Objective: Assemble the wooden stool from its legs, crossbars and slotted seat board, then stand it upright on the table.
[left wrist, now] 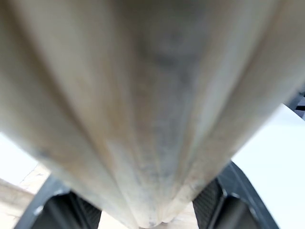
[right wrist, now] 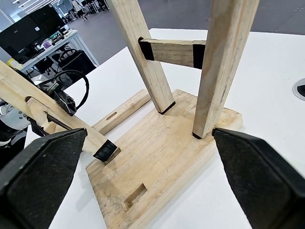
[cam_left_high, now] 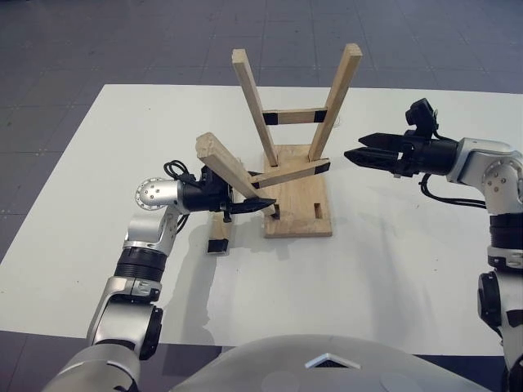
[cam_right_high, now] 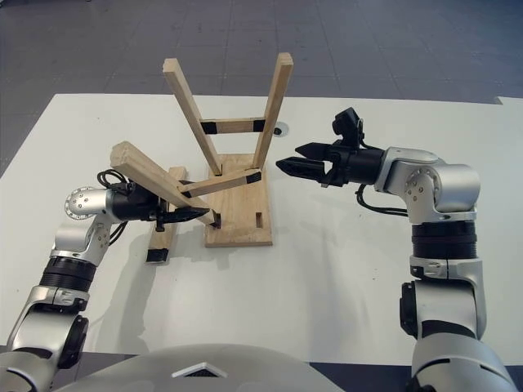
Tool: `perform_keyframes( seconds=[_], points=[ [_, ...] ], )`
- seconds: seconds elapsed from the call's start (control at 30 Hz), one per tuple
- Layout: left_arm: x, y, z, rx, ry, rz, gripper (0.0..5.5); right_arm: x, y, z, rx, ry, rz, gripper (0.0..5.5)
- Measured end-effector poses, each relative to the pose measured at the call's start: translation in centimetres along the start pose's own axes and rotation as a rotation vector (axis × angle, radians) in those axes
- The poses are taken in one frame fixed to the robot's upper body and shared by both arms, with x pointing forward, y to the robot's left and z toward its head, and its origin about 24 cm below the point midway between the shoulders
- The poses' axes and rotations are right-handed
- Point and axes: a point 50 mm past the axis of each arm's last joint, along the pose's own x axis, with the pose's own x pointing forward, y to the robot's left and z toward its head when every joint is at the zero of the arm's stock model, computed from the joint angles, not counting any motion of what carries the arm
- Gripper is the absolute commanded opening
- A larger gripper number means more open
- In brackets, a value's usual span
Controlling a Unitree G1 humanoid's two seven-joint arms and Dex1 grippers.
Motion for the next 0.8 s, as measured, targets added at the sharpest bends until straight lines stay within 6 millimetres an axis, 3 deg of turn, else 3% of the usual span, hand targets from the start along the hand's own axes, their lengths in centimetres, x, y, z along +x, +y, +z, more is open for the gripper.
perform_keyframes(
  seconds=[0.17,0.4,0.8],
  points=[
    [0.9,-2.2,-0.3,-0.001,-0.034,-0.055,2.12,-0.1,0.0,0.0,0.012,-0.002,-0.004,4.85],
    [1.3,-2.9,-0.6,-0.017,-0.054,-0.03,2.12,0.1,0.1,0.0,0.012,-0.005,-0.005,4.85],
    [1.3,-0.3,0.4,-0.05,-0.032,-0.004,2.12,0.2,0.3,-0.5,0.014,0.001,-0.01,4.85]
  ],
)
